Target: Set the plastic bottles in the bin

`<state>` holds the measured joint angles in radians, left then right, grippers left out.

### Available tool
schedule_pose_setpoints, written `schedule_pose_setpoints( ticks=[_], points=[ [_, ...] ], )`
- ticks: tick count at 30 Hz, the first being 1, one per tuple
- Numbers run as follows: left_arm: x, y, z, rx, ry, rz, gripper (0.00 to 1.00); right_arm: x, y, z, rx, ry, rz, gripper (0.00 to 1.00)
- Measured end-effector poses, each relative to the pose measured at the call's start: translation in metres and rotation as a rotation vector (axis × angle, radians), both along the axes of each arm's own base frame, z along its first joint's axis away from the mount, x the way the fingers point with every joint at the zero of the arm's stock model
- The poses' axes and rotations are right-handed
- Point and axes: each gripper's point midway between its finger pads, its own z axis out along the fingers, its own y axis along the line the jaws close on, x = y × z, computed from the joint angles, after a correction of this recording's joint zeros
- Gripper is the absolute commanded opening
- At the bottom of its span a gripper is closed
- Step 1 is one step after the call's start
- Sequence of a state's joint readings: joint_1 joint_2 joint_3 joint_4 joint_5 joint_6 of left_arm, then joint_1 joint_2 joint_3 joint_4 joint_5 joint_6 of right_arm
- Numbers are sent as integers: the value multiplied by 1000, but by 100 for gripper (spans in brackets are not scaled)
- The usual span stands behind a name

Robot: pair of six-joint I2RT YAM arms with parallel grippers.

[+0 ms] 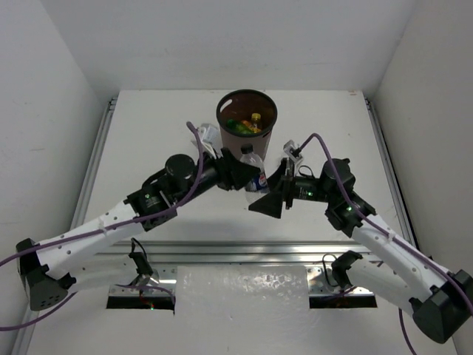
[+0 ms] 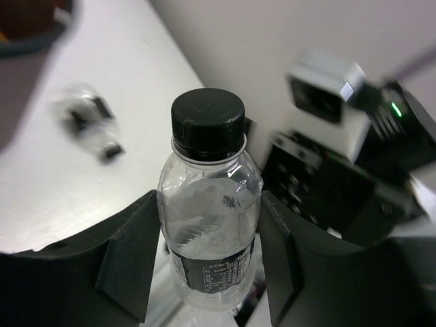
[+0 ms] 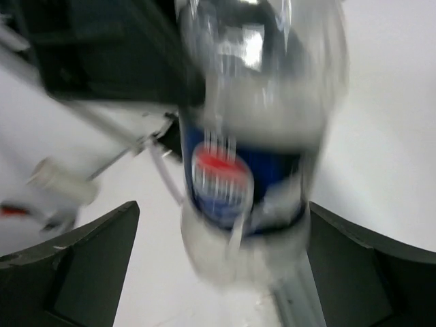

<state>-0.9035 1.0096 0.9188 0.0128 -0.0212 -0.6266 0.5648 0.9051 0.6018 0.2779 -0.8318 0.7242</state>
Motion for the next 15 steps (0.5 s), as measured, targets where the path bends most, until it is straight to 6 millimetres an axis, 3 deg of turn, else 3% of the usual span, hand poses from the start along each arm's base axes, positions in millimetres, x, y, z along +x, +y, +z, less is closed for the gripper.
schedule_pose_setpoints(
  ticks=[4,8,12,15],
  points=[
    [38,22,32,17,0,212,0,29,-20,0,-64,-28,-194,99],
    [69,47,59,34,-28,384,0,55,-41,-13,-161,1,-359,99],
    [120,69,93,65,-67,548,0,72,-68,-30,-296,15,-528,99],
    [162,81,103,104,-86,663,5,77,-93,-38,-371,8,-657,99]
  ],
)
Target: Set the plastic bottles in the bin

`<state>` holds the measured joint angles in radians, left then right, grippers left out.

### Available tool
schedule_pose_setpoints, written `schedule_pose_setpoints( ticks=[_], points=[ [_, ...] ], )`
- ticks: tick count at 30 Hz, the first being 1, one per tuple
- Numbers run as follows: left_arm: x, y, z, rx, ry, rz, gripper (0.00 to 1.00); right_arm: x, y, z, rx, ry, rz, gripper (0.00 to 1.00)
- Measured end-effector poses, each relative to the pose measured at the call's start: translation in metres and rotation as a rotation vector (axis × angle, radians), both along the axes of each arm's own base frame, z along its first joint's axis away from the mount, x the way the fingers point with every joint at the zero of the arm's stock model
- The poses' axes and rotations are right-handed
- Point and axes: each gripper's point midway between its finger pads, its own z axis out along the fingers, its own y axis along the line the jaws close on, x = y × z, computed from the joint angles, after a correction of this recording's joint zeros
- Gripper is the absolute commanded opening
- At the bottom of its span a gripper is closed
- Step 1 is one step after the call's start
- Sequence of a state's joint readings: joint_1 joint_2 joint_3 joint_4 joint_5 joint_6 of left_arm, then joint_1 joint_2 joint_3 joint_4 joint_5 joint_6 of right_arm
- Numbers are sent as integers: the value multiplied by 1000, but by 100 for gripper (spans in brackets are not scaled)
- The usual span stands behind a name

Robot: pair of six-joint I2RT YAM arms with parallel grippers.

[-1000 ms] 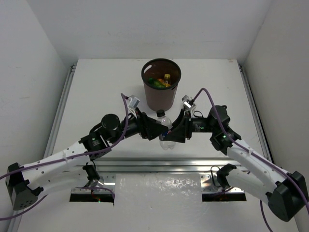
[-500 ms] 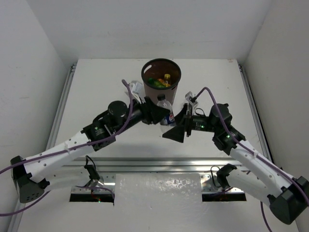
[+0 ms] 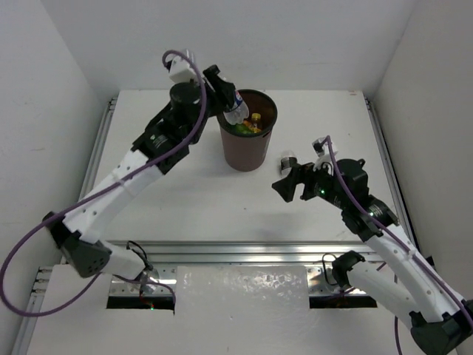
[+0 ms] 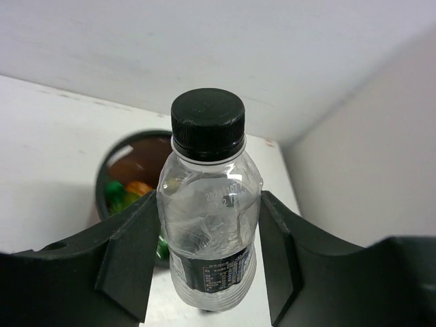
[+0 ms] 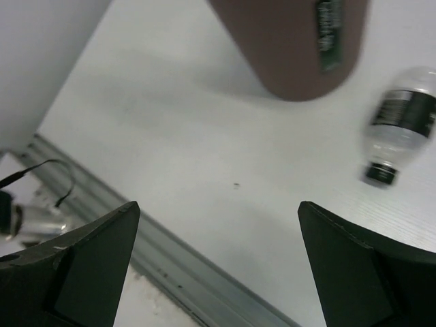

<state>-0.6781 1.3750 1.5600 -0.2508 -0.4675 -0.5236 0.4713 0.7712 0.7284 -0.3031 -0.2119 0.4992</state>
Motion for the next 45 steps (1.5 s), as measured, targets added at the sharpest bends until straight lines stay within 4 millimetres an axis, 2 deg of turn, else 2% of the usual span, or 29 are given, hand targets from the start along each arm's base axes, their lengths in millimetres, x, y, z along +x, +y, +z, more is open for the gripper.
schedule_pose_setpoints(
  ticks=[3,6,10,11,12,14,15,18,21,23,27,30,33,35,36,37,39,40,43,45],
  points=[
    [38,3,-17,58,36,78,17,4,-25,-7,-68,6,-120,99],
    [69,1,-56,131,119,110,30,11,-44,-14,-146,49,-211,99],
    [92,-4,-108,221,226,99,71,21,-58,-28,-223,97,-267,99],
    [97,-6,-117,237,250,95,75,22,-61,-33,-240,112,-274,99],
    [100,-9,-123,249,266,89,84,24,-63,-38,-255,127,-280,99],
    [105,-14,-124,254,276,75,96,29,-67,-46,-278,155,-292,99],
    [105,-16,-122,254,277,67,100,33,-69,-51,-290,175,-301,99],
    [101,-19,-107,233,258,37,100,51,-73,-69,-327,239,-324,99],
    [84,-16,-83,205,235,5,100,72,-74,-94,-374,303,-339,98],
    [61,-6,-63,175,204,-12,100,86,-74,-113,-397,330,-344,95],
    [-13,38,-35,114,134,-29,100,109,-78,-143,-406,351,-364,92],
    [-71,74,-25,62,65,-35,100,129,-82,-157,-404,332,-381,90],
    [-110,98,-32,40,34,-38,100,146,-82,-176,-423,319,-370,86],
    [-127,109,-35,34,22,-37,100,155,-80,-194,-446,340,-352,83],
    [-131,112,-39,39,28,-37,100,160,-79,-201,-453,344,-345,80],
    [-135,114,-46,48,40,-36,100,164,-78,-208,-461,350,-334,71],
    [-139,117,-66,77,87,-36,100,166,-76,-219,-472,358,-311,64],
    [-140,118,-75,91,110,-37,100,166,-75,-223,-474,360,-303,53],
    [-143,117,-101,126,171,-55,100,168,-74,-219,-465,324,-295,36],
    [-144,110,-113,135,198,-86,100,159,-75,-213,-449,304,-296,34]
  ],
)
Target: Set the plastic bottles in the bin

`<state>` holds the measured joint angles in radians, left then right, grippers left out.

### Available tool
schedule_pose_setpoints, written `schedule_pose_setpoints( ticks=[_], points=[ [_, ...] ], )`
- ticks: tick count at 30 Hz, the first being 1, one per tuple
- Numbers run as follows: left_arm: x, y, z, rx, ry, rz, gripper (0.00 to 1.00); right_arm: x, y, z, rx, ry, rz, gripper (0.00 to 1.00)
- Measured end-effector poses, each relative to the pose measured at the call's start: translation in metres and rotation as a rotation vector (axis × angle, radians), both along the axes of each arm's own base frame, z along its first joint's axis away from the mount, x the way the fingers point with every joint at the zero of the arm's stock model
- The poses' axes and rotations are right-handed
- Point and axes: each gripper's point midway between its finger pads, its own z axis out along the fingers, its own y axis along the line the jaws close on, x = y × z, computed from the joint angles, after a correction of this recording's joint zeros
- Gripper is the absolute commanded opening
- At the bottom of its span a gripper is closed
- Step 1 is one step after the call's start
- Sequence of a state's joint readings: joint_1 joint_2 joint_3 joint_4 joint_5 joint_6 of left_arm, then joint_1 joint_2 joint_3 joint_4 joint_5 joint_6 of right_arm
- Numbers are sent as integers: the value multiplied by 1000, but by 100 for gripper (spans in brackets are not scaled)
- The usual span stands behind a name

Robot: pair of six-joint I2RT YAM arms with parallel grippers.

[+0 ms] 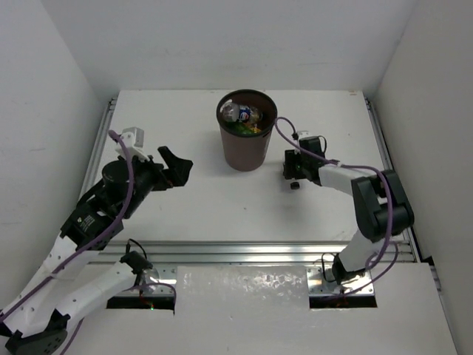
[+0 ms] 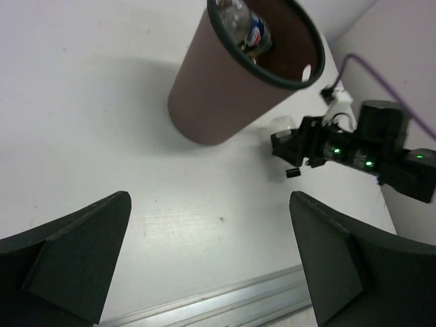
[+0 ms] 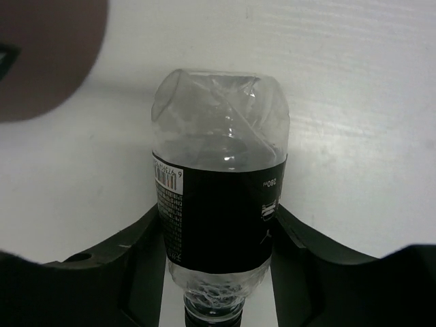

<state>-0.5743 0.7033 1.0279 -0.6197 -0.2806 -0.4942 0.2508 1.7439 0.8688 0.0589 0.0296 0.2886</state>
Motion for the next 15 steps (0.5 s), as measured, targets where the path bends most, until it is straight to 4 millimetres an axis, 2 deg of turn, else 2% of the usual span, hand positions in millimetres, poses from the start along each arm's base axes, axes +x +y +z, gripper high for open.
schedule_pose_setpoints(
  ticks=[2,5,8,10,15],
  points=[
    [0,-12,-12,-2,28,-51,100,-21,-4,11,18,-15,-5,33],
    [3,-44,-27,-40,67,-183,100,-55,0,50,110,-93,17,33],
    [2,-85,-30,-114,78,-366,100,-78,24,106,273,-226,139,32],
    [1,-121,-35,-158,101,-510,100,-98,45,142,387,-297,266,32],
    [-26,-185,-36,-164,119,-728,100,-163,86,202,629,-365,586,32]
  ],
)
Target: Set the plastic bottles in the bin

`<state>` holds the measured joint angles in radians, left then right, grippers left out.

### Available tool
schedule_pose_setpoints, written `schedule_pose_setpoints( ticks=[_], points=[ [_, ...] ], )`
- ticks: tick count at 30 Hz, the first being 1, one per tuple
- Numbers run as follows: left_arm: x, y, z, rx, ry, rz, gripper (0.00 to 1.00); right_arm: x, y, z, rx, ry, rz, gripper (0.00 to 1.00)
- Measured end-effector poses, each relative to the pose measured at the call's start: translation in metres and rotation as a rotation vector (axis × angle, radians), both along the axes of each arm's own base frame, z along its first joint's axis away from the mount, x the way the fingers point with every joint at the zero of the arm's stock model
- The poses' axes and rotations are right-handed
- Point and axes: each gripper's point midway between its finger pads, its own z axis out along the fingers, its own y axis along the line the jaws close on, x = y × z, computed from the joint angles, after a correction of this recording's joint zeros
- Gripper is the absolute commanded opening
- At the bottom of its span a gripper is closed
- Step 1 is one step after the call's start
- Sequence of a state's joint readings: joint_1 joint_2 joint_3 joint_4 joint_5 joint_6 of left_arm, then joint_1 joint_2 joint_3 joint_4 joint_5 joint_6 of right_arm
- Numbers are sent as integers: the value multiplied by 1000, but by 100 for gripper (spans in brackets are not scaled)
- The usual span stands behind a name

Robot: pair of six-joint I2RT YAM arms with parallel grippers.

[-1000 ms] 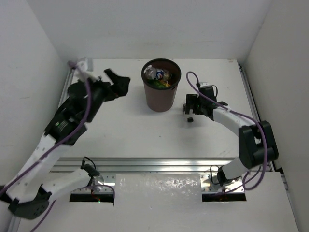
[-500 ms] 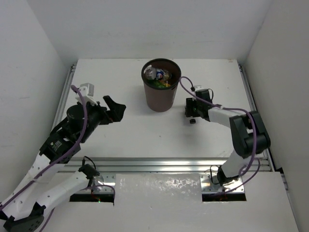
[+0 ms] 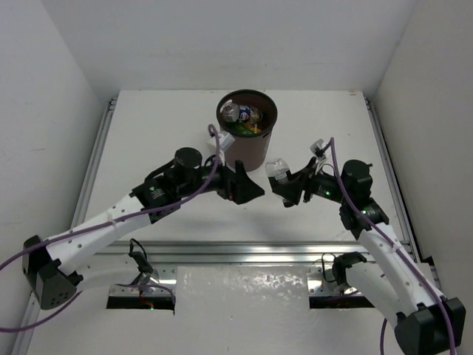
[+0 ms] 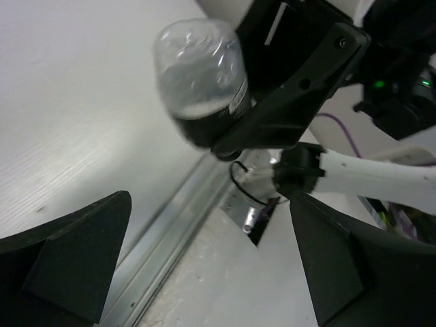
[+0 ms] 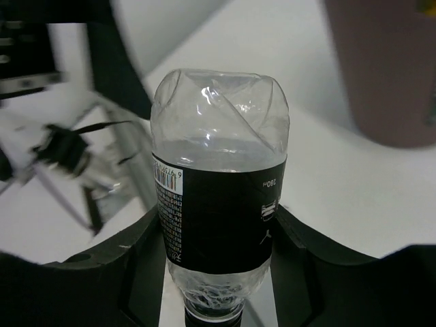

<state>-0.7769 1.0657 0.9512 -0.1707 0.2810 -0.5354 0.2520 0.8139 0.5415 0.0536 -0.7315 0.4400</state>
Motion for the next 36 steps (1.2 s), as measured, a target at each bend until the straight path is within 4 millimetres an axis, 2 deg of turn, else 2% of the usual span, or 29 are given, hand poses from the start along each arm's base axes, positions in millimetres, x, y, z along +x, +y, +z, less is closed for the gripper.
schedule_pose_setpoints(
  ticks=[2,4,8,10,13,18,19,21,22,23,26,28,31,36],
  points=[
    [-6,-19,9,-21,-15,-56,100,-18,7,17,43,-42,86,32],
    [-2,-31,20,-50,-39,-72,100,-39,14,30,78,-56,193,32],
    [5,-44,31,-92,-58,-85,99,-61,20,43,117,-52,314,33],
    [3,-50,33,-110,-58,-106,95,-69,21,46,133,-36,352,33],
    [-1,-58,38,-142,-57,-150,77,-74,22,51,150,-32,384,33],
    [-10,-71,44,-180,-61,-228,21,-73,23,54,160,-19,382,37],
    [-9,-72,45,-181,-70,-231,8,-71,23,56,162,-16,372,40],
    [-8,-72,46,-185,-74,-233,1,-69,23,57,163,-11,371,53],
    [-7,-72,47,-184,-73,-231,0,-69,23,57,163,-10,369,71],
    [-6,-72,48,-181,-72,-227,0,-68,23,58,166,-5,365,98],
    [1,-72,54,-157,-55,-175,0,-59,23,60,154,-27,316,99],
    [15,-67,61,-124,-47,-91,0,-48,20,60,133,-26,245,99],
    [56,-44,81,-82,-58,110,0,-31,8,57,73,-8,89,99],
    [138,26,111,-50,-93,439,0,-13,-36,45,-68,5,-236,99]
  ],
)
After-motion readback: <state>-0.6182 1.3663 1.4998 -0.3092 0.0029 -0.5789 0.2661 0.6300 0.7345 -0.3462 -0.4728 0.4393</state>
